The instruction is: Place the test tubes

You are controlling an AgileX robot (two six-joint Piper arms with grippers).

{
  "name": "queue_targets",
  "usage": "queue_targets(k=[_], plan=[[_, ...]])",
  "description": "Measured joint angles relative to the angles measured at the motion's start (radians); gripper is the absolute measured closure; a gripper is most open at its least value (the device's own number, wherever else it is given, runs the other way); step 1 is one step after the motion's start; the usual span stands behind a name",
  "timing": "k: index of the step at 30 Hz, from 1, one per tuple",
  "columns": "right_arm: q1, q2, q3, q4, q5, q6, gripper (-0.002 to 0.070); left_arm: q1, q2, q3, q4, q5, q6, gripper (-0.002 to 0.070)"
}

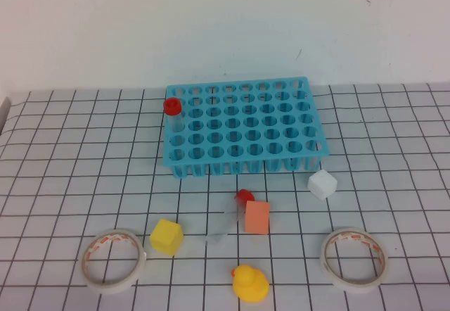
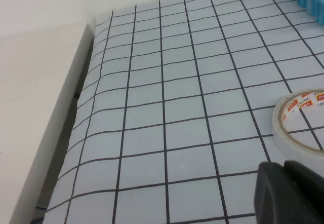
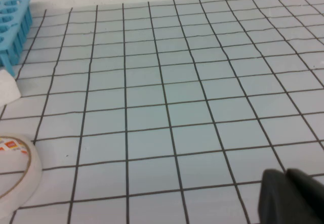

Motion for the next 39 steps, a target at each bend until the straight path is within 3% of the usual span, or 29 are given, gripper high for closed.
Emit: queue_targets(k=[39], plan=[[0.000,0.000,0.000,0.000,0.000,0.000,0.0678,-0.032,0.000,0.000,0.000,0.000,0.000,0.0677]])
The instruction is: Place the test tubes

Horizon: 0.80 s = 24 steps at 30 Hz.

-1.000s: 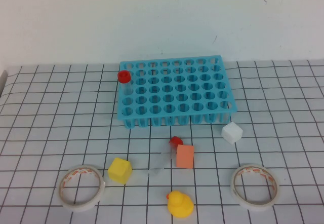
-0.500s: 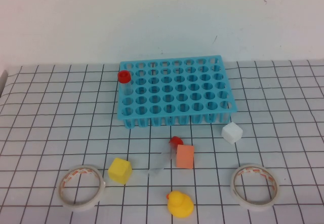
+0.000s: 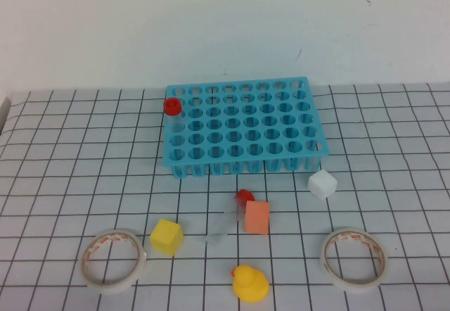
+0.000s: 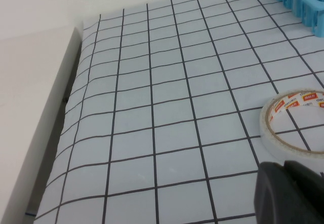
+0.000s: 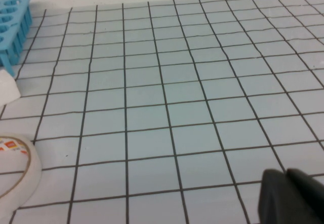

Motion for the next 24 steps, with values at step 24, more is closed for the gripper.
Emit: queue_targets(k=[24], plan=[[0.000,0.000,0.008,0.175,-0.055,0.002,0.0678,0.000,0.000,0.000,0.009,-0.028,0.000,0.0677]])
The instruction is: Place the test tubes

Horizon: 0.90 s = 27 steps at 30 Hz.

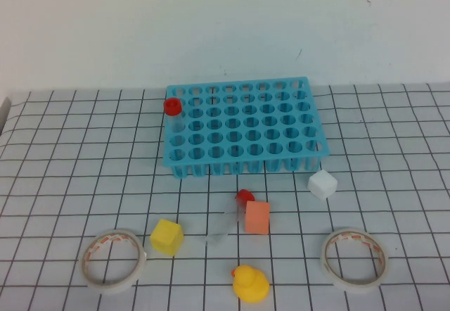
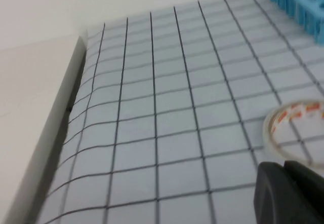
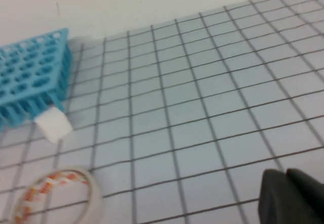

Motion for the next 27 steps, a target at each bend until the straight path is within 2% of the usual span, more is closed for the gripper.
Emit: queue_targets(k=[3,6,8,10,14,21,24,27], plan=[[0.000,0.000,0.002,0.175,0.000,0.003,0.0678,0.000,0.000,0.002,-0.221,-0.099,-0.080,0.0676],[0.000,0.000,0.002,0.415,0.000,0.029,0.0678,0.000,0.000,0.002,-0.548,-0.206,-0.220,0.0676],[0.000,0.000,0.002,0.569,-0.002,0.040,0.0678,0.000,0.000,0.002,-0.707,-0.272,-0.273,0.0676],[0.000,0.000,0.002,0.679,-0.006,0.046,0.0678,0.000,0.000,0.002,-0.808,-0.327,-0.290,0.0676],[0.000,0.000,0.002,0.729,-0.020,0.018,0.0678,0.000,0.000,0.002,-0.890,-0.383,-0.252,0.0677],[0.000,0.000,0.002,0.730,-0.024,-0.079,0.0678,0.000,0.000,0.002,-0.978,-0.335,-0.254,0.0677],[0.000,0.000,0.002,0.730,-0.022,-0.174,0.0678,0.000,0.000,-0.016,-0.937,-0.277,-0.199,0.0676],[0.000,0.000,0.002,0.730,-0.022,-0.235,0.0678,0.000,0.024,-0.133,-0.826,-0.149,-0.067,0.0676]])
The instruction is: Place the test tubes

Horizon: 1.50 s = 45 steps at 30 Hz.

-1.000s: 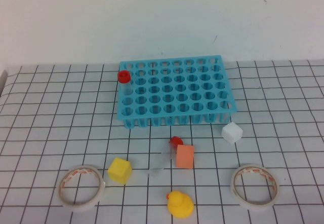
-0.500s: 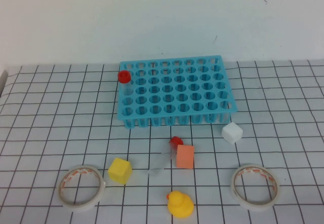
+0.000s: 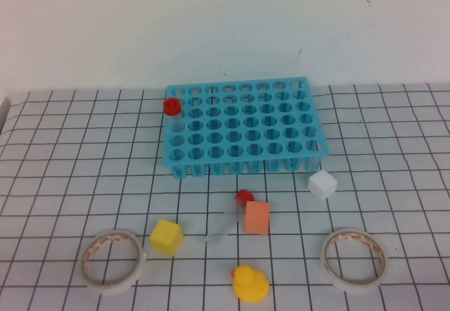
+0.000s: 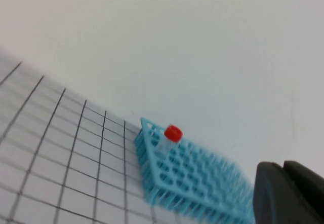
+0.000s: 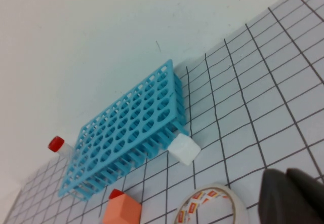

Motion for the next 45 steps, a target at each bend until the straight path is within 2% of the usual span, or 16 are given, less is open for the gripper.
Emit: queue_targets(k=[7,13,18,21,24,28,29,30,35,38,42,45], plan=[[0.000,0.000,0.000,0.000,0.002,-0.059,0.0678,0.000,0.346,-0.389,0.362,0.425,0.203,0.0676],[0.000,0.000,0.000,0.000,0.017,-0.065,0.0678,0.000,0.745,-0.743,0.449,0.670,0.559,0.0676],[0.000,0.000,0.000,0.000,0.020,-0.067,0.0678,-0.009,0.981,-0.904,0.476,0.741,0.664,0.0676],[0.000,0.000,0.000,0.000,0.022,-0.067,0.0678,-0.065,1.107,-0.975,0.516,0.748,0.672,0.0677],[0.000,0.000,0.000,0.000,0.022,-0.067,0.0678,-0.167,1.209,-1.029,0.590,0.756,0.643,0.0676],[0.000,0.000,0.000,0.000,0.022,-0.070,0.0678,-0.313,1.334,-1.093,0.758,0.777,0.538,0.0676],[0.000,0.000,0.000,0.000,0.022,-0.072,0.0678,-0.389,1.403,-1.126,0.835,0.793,0.480,0.0676],[0.000,0.000,0.000,0.000,0.022,-0.074,0.0678,-0.422,1.432,-1.144,0.871,0.802,0.452,0.0676],[0.000,0.000,0.000,0.000,0.022,-0.092,0.0678,-0.537,1.626,-1.259,0.961,0.878,0.355,0.0671],[0.000,0.000,0.000,0.000,0.022,-0.113,0.0678,-0.575,1.734,-1.337,0.967,0.899,0.341,0.0610],[0.000,0.000,0.000,0.000,0.022,-0.127,0.0678,-0.596,1.851,-1.410,0.958,0.897,0.314,0.0416],[0.000,0.000,0.000,0.000,0.022,-0.131,0.0678,-0.598,1.929,-1.436,0.945,0.889,0.304,0.0309]])
